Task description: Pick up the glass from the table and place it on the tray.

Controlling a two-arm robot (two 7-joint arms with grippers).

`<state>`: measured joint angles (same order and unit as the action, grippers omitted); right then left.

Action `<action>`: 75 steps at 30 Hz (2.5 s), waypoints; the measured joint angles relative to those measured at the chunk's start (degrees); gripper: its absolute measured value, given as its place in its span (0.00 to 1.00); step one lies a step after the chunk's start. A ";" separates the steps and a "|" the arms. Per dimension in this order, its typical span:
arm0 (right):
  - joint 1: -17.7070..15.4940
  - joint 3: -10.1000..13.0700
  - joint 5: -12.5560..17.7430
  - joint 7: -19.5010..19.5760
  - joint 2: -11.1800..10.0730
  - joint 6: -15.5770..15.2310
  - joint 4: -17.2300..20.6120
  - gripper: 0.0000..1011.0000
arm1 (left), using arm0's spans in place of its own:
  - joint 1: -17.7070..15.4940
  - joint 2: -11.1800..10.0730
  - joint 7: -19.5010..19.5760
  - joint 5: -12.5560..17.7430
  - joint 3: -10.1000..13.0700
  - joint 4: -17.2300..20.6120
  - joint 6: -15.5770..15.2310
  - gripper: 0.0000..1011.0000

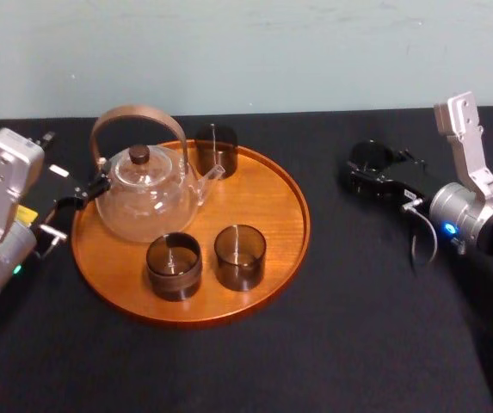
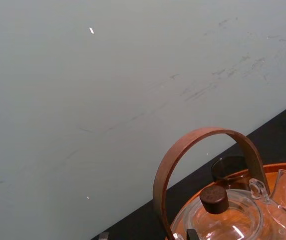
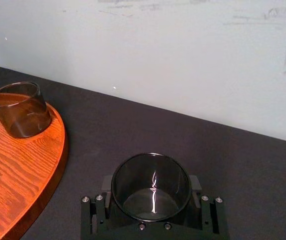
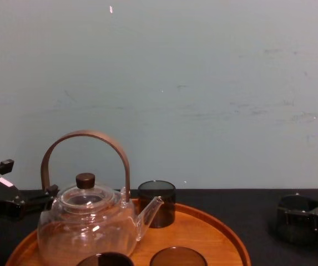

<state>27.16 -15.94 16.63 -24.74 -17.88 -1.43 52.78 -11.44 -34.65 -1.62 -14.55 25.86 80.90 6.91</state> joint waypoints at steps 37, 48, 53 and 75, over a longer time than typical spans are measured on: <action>-4.59 -0.21 2.95 -0.74 -1.97 -2.88 14.06 0.89 | 0.00 0.00 0.00 0.00 0.00 0.00 0.00 1.00; -4.20 -3.08 3.25 -1.77 -1.19 -3.36 15.92 0.90 | 0.00 0.00 0.00 0.00 0.00 0.00 0.00 1.00; -3.52 -4.48 3.55 -2.34 -0.46 -3.28 15.52 0.89 | 0.00 0.00 0.00 0.00 0.00 0.00 0.00 1.00; -0.65 -9.27 3.83 -3.50 3.15 -2.03 10.37 0.90 | 0.00 0.00 0.00 0.00 0.00 0.00 0.00 1.00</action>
<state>26.50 -25.21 20.46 -28.24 -14.73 -3.46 63.15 -11.43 -34.64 -1.62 -14.55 25.86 80.90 6.91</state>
